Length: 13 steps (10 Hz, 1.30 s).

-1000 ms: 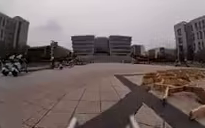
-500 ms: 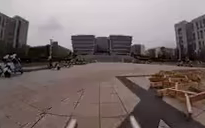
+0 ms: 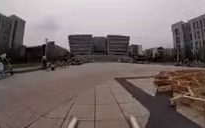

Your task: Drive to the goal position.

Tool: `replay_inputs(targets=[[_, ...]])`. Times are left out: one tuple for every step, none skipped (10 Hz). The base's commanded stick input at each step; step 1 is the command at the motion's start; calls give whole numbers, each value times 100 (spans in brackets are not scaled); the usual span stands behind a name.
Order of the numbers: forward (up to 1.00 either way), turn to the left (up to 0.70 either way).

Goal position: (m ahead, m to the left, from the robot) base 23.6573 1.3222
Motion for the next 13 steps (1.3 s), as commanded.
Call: replay_inputs(targets=[[100, 0], [100, 0], [100, 0], [100, 0], [100, 0], [100, 0], [100, 0], [100, 0], [100, 0], [100, 0], [100, 0], [100, 0], [100, 0]])
